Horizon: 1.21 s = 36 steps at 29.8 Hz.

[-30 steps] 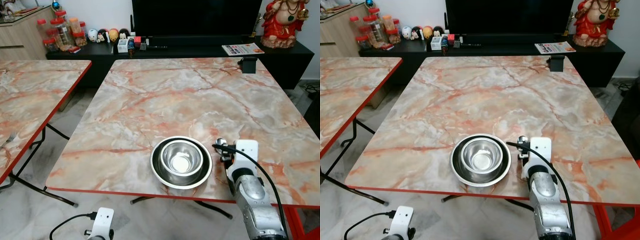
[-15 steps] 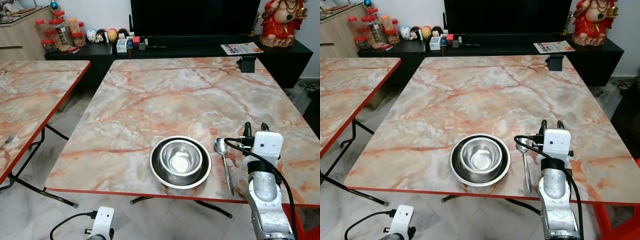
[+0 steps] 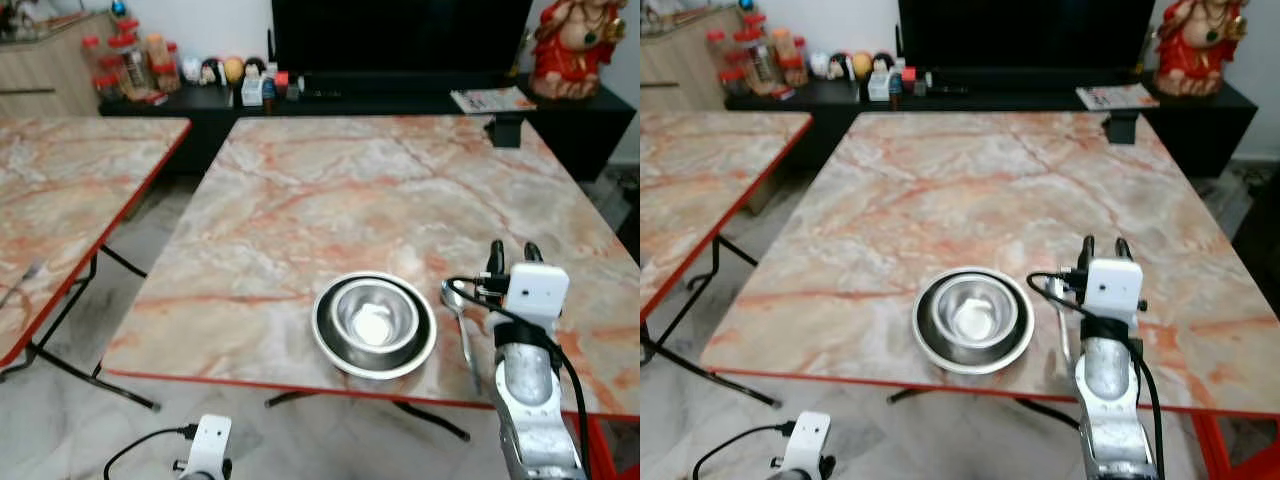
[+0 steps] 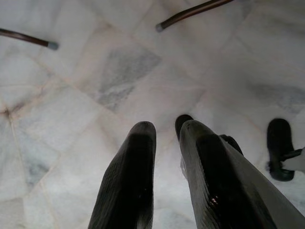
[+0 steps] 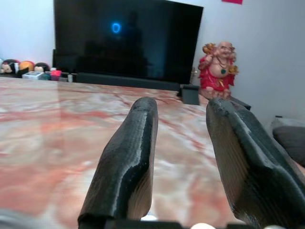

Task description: Setting the table

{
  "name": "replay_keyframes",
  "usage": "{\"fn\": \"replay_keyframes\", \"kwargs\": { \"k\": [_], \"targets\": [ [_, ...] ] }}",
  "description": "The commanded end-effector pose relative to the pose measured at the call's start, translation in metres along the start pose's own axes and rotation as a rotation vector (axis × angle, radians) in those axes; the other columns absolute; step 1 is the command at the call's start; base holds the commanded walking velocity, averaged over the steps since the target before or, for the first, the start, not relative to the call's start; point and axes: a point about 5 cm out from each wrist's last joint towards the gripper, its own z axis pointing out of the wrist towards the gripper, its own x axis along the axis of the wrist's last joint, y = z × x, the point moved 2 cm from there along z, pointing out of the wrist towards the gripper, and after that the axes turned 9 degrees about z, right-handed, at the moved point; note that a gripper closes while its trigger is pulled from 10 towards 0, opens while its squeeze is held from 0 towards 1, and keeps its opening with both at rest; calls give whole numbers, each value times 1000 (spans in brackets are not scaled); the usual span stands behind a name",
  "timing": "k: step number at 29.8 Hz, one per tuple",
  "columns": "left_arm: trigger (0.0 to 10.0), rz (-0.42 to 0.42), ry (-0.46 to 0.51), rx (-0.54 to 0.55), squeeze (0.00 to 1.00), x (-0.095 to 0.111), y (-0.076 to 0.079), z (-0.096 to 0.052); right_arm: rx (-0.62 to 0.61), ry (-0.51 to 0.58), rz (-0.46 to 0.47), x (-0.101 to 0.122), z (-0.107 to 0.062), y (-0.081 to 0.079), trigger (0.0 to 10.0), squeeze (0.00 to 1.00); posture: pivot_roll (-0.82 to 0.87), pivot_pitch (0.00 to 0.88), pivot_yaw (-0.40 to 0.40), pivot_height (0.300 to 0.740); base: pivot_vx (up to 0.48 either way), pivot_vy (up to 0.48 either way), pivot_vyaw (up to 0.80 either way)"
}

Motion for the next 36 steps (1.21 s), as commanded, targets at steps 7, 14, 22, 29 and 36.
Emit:
{"fn": "replay_keyframes", "kwargs": {
  "k": [7,14,22,29,36],
  "targets": [
    [10000,-4,-22,9,0,-6,-4,-1,5,22,-9,1,-1,-4,10000,0,-139,0,48,740,0,379,0],
    [10000,-10,-22,10,0,-6,-4,-1,-47,63,-28,9,-3,2,10000,0,-140,0,48,740,0,353,0],
    [10000,-13,-24,11,0,-7,-4,-1,-182,107,-52,15,-19,18,10000,0,-143,0,46,740,0,326,0],
    [10000,-7,-16,7,0,-5,-2,-1,-122,44,-54,0,-30,13,10000,0,-150,0,43,740,0,39,0],
    [10000,-10,-16,11,0,-5,-2,-1,-87,-3,-76,-13,-38,13,10000,0,-142,0,35,740,0,0,0]
  ]
}}
